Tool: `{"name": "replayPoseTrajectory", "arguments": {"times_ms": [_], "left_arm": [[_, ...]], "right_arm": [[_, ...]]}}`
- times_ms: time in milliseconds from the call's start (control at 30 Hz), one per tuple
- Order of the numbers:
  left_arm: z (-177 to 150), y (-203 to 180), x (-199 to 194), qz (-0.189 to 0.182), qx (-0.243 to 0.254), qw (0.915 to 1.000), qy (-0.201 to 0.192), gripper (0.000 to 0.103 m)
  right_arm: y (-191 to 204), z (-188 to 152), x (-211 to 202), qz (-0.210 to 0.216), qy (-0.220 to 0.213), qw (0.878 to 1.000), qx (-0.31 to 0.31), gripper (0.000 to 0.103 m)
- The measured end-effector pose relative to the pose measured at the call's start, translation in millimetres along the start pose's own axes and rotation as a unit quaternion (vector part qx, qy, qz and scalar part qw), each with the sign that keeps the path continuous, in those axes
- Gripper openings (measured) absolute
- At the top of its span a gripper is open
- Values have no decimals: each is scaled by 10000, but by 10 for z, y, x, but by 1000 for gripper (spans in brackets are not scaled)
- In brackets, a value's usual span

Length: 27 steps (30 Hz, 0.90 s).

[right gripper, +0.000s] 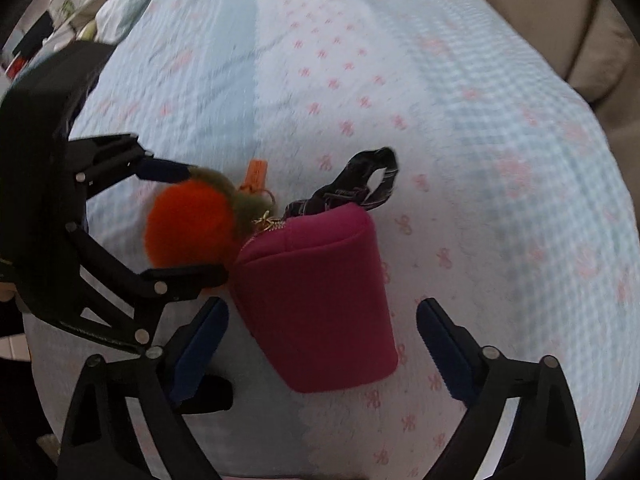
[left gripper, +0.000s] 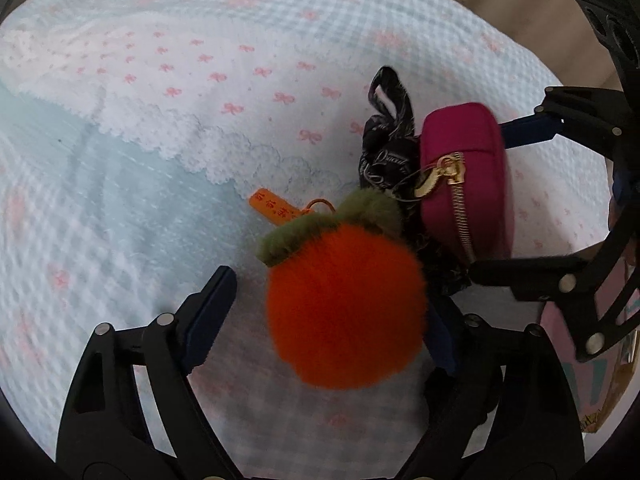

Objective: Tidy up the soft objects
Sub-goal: 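Grasp orange pompom with left tool while right tool grasps pink pouch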

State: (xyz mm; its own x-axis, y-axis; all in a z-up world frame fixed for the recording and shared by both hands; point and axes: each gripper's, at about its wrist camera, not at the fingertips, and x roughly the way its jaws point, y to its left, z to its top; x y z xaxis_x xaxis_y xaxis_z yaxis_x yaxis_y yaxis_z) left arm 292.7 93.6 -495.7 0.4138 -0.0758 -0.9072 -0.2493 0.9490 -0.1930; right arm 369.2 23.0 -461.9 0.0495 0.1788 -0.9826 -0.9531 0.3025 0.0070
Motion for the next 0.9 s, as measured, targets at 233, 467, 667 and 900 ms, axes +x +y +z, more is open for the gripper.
{"name": "replayPoseTrajectory", "arguments": {"times_ms": [233,467,667,900], "left_arm": [[10,-66,54,46,141,9999,47,54],[85,-90,31,-158,100,9997,130,37],[73,-116,-105,-252,165,9995,69,32],[68,-150,-499,-329,291,9990,-109,31]], "right_arm": [[-45,63,226,184,348,9992,-43,68],[-94,30,153,221,265,9991,243,53],[-84,3,14,156,154,9983,532,45],[-21,-97,-414,-22,-145,9946,1023,42]]}}
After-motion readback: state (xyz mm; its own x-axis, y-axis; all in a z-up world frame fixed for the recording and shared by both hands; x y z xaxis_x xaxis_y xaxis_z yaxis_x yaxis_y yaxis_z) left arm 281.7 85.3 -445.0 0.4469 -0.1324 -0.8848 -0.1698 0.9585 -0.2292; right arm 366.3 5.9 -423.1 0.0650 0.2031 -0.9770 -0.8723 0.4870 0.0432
